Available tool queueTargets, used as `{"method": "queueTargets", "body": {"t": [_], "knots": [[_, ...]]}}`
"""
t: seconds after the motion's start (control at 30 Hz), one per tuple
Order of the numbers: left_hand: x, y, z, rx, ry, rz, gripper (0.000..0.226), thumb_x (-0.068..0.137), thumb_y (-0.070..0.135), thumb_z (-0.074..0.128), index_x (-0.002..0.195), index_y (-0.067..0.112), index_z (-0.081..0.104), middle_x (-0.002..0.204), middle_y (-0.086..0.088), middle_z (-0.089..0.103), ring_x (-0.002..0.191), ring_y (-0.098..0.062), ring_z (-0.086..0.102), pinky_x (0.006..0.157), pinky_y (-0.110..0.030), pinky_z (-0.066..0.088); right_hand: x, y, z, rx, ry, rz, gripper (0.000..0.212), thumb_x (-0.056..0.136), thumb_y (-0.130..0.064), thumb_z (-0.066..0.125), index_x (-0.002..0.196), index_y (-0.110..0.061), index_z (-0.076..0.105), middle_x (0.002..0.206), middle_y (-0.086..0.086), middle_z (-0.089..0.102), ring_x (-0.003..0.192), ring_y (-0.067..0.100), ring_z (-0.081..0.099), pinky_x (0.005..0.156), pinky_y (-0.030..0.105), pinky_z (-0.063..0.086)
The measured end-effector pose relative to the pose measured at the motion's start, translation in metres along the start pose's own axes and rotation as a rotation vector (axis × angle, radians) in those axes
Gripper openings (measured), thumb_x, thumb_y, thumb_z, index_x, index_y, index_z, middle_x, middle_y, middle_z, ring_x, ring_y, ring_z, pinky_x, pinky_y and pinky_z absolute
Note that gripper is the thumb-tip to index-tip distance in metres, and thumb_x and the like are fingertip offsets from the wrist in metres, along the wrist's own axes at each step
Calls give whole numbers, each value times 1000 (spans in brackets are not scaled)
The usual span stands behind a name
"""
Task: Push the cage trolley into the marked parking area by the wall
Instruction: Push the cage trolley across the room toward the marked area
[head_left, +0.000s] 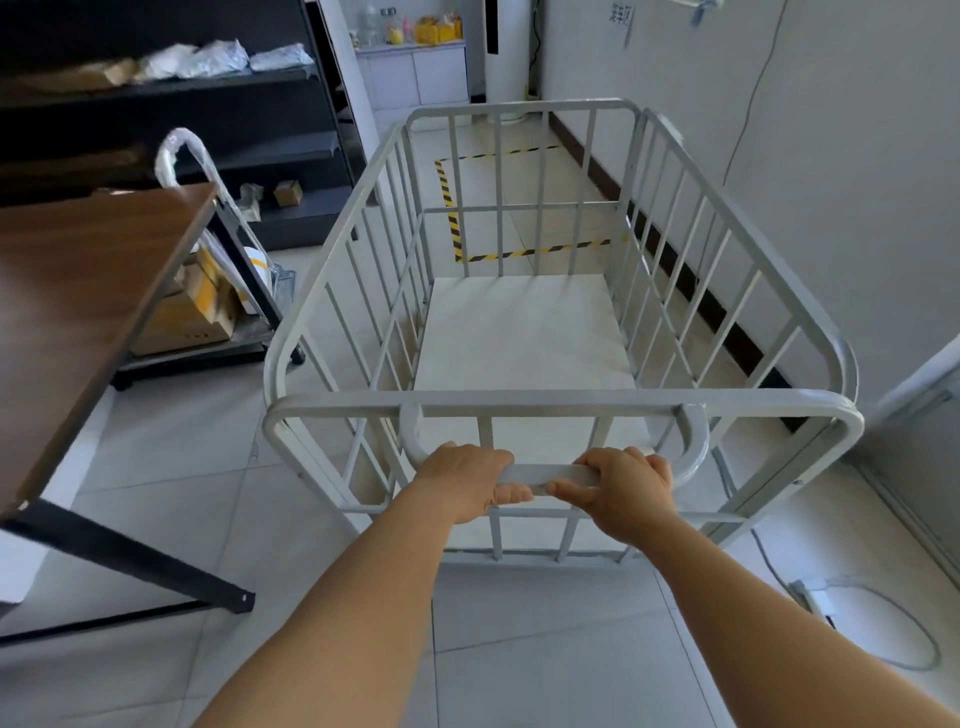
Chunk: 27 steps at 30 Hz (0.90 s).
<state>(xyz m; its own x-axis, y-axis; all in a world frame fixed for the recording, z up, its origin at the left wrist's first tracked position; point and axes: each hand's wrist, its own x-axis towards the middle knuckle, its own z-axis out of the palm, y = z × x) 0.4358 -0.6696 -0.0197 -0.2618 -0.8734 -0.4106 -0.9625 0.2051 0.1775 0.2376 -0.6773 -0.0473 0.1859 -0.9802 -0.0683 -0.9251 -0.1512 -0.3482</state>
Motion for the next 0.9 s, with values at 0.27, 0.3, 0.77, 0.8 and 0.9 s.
{"method": "queueTargets", "body": {"t": [0.27, 0.3, 0.77, 0.8, 0.9], "knots": [[60, -79, -27, 20, 160, -73, 45, 91, 65, 38, 91, 21, 45, 91, 1, 56, 95, -24, 45, 94, -41, 31, 93, -50, 9, -39, -11, 30, 46, 84, -69, 45, 98, -29, 61, 91, -7, 64, 98, 17, 51, 86, 32, 24], [67, -88, -33, 27, 150, -63, 45, 90, 65, 38, 90, 20, 44, 90, 1, 55, 96, -24, 45, 94, -41, 31, 104, -55, 10, -44, -10, 31, 46, 84, -70, 44, 98, -29, 60, 91, -7, 63, 97, 16, 51, 86, 32, 24], [181, -210, -108, 84, 102, 40, 44, 91, 65, 36, 90, 21, 41, 95, -3, 59, 98, -25, 46, 93, -41, 31, 255, -120, 21, -8, -12, 116, 48, 82, -72, 44, 96, -29, 61, 86, -9, 61, 94, 14, 51, 89, 32, 26], [189, -217, -113, 89, 103, 44, 44, 92, 65, 36, 91, 21, 42, 95, -3, 59, 98, -25, 46, 92, -41, 31, 265, -123, 22, -4, -9, 117, 49, 81, -72, 43, 96, -29, 61, 86, -9, 61, 93, 14, 51, 89, 32, 26], [213, -235, -127, 101, 100, 52, 44, 92, 64, 35, 92, 21, 42, 92, -2, 57, 98, -25, 46, 91, -40, 30, 296, -130, 23, -14, 2, 122, 51, 80, -73, 42, 95, -29, 61, 86, -9, 61, 93, 14, 51, 88, 32, 26]]}}
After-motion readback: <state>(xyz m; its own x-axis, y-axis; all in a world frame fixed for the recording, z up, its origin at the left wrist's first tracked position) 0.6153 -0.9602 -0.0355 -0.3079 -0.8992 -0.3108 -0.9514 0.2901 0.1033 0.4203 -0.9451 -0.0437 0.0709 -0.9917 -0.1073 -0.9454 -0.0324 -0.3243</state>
